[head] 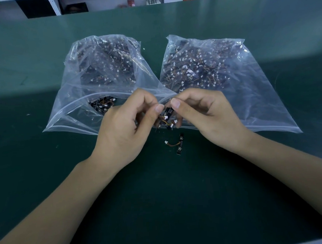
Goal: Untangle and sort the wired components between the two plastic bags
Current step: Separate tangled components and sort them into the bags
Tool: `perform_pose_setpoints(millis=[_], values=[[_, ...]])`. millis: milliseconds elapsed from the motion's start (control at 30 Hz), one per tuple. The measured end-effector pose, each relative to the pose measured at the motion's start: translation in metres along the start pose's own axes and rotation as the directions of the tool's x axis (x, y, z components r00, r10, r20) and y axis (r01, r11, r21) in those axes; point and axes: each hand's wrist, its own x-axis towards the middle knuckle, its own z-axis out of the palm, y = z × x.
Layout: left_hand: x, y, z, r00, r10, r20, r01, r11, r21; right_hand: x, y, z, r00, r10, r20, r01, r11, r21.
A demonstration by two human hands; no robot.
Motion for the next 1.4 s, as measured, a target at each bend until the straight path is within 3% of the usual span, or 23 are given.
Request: perform_pose_setpoints(millis=[300,567,800,1000,1200,1400], values=[[0.000,0.002,0.003,0.996,-0.027,0.088,0.037,0.992,-0.118,0.001,-0.002,0.000,0.998,0.009,-0.056,-0.014,0.997,-0.081],[-0.001,0.005,0.000,0.991,-0.060,0.119,0.067,0.996,-0.055,0.000,0.003,0.000,0.999,-0.009,-0.038,0.006,0.997,-0.075],[-0.001,0.005,-0.001,0.993,-0.082,0.079,0.084,0.996,-0.012,0.003,0.002,-0.002,0.992,-0.109,-0.060,0.102,0.988,-0.119],[-0.001,0.005,0.000,0.938,-0.265,0.222,0.321,0.906,-0.276,0.002,-0.004,0.003,0.994,-0.104,0.010,0.103,0.991,0.090],[0.001,0.010,0.001,0.958,-0.212,0.192,0.268,0.899,-0.346,0.000,-0.006,0.001,0.997,-0.074,0.010,0.073,0.995,0.071],[0.001,0.012,-0.001,0.987,-0.146,0.073,0.160,0.950,-0.267,0.003,-0.004,0.000,0.998,0.002,-0.063,0.000,0.999,0.033]])
